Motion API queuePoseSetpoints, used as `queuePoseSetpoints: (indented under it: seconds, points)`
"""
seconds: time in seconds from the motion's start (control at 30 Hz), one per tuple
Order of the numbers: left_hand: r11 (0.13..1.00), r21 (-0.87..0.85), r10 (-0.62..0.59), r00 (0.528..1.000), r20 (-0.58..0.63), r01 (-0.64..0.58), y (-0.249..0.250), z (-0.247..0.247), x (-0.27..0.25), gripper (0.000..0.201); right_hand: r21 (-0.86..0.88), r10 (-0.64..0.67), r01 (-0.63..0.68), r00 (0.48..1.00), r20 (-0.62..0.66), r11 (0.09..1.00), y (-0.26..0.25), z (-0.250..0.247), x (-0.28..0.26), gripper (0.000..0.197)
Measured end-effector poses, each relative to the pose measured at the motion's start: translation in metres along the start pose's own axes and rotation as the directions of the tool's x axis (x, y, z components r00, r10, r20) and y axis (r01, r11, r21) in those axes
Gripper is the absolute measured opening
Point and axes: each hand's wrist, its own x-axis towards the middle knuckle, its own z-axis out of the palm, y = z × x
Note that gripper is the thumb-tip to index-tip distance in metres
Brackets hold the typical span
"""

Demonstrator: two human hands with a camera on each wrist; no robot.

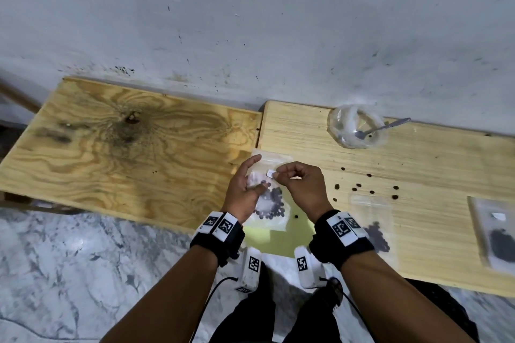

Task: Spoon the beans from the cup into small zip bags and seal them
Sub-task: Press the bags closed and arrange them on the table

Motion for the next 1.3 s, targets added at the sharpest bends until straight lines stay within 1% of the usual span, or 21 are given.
queuePoseSetpoints:
  seconds: [0.13, 0.27, 0.33, 0.4, 0.47, 0.5, 0.57, 0.6, 0.67, 0.73, 0.8, 0.87, 0.93, 1.0, 1.07, 1.13, 1.23, 1.3]
  points:
    - [0.999, 0.039, 0.029, 0.999, 0.024, -0.029, 0.002, 0.004, -0.002, 0.054, -0.089, -0.042, 0.037, 0.998, -0.050, 0.995, -0.004, 0.002, -0.001, 0.009]
    - [0.999, 0.040, 0.033, 0.999, 0.034, -0.034, 0.002, 0.005, -0.002, 0.056, -0.277, -0.076, 0.044, 0.991, -0.106, 0.960, -0.005, 0.007, -0.005, 0.011]
    - [0.998, 0.039, 0.042, 0.999, 0.019, -0.042, 0.004, 0.003, -0.002, 0.054, -0.341, -0.105, 0.056, 0.986, -0.127, 0.938, -0.006, 0.007, -0.007, 0.023]
    - [0.999, 0.019, 0.049, 0.999, -0.023, -0.049, 0.005, 0.001, -0.002, 0.048, -0.365, -0.112, 0.045, 0.980, -0.164, 0.930, -0.006, 0.006, -0.009, 0.041]
    - [0.999, 0.012, 0.050, 0.996, -0.075, -0.049, 0.005, 0.001, 0.002, 0.035, -0.312, -0.043, -0.016, 0.983, -0.181, 0.950, -0.006, 0.004, -0.008, 0.055]
    - [0.999, 0.013, 0.053, 0.994, -0.095, -0.052, 0.005, 0.002, 0.003, 0.029, -0.253, 0.009, -0.053, 0.985, -0.172, 0.966, -0.005, 0.003, -0.007, 0.058]
    - [0.999, 0.014, 0.044, 0.990, -0.131, -0.043, 0.005, 0.004, 0.007, 0.022, -0.120, 0.087, -0.105, 0.986, -0.143, 0.987, -0.001, 0.003, -0.006, 0.055]
    - [0.999, 0.017, 0.032, 0.989, -0.147, -0.030, 0.005, 0.005, 0.008, 0.021, -0.077, 0.093, -0.104, 0.987, -0.134, 0.992, 0.001, 0.003, -0.005, 0.050]
    - [0.999, 0.029, 0.032, 0.987, -0.158, -0.027, 0.006, 0.007, 0.011, 0.021, -0.055, 0.063, -0.071, 0.989, -0.136, 0.996, 0.004, 0.004, -0.004, 0.042]
    - [0.996, 0.072, 0.062, 0.989, -0.131, -0.053, 0.005, 0.008, 0.013, 0.024, -0.060, 0.022, -0.031, 0.989, -0.145, 0.998, 0.006, 0.005, -0.003, 0.039]
    - [0.991, 0.113, 0.085, 0.992, -0.092, -0.075, 0.005, 0.007, 0.014, 0.027, -0.055, -0.026, 0.019, 0.992, -0.125, 0.998, 0.008, 0.002, 0.000, 0.039]
    - [0.985, 0.142, 0.102, 0.993, -0.053, -0.094, 0.007, 0.007, 0.014, 0.028, -0.052, -0.067, 0.064, 0.995, -0.073, 0.997, 0.010, -0.004, 0.002, 0.041]
    - [0.980, 0.168, 0.113, 0.993, -0.017, -0.109, 0.009, 0.007, 0.014, 0.030, -0.058, -0.081, 0.079, 0.996, -0.033, 0.995, 0.011, -0.011, 0.004, 0.043]
    - [0.974, 0.187, 0.125, 0.992, 0.008, -0.124, 0.010, 0.010, 0.012, 0.033, -0.043, -0.083, 0.082, 0.996, -0.025, 0.996, 0.011, -0.018, 0.004, 0.044]
    - [0.968, 0.202, 0.150, 0.989, 0.013, -0.150, 0.013, 0.017, 0.012, 0.036, -0.030, -0.089, 0.088, 0.994, -0.058, 0.996, 0.011, -0.025, 0.004, 0.042]
    - [0.960, 0.210, 0.188, 0.982, 0.008, -0.186, 0.015, 0.030, 0.013, 0.039, -0.011, -0.106, 0.105, 0.987, -0.122, 0.994, 0.012, -0.035, 0.006, 0.037]
    - [0.975, 0.140, 0.180, 0.982, -0.051, -0.171, 0.016, 0.059, 0.015, 0.031, 0.007, -0.121, 0.124, 0.974, -0.192, 0.992, 0.014, -0.055, 0.007, 0.035]
    - [0.977, 0.135, 0.179, 0.980, -0.083, -0.167, 0.017, 0.084, 0.014, 0.027, 0.017, -0.123, 0.130, 0.968, -0.218, 0.991, 0.020, -0.075, 0.006, 0.035]
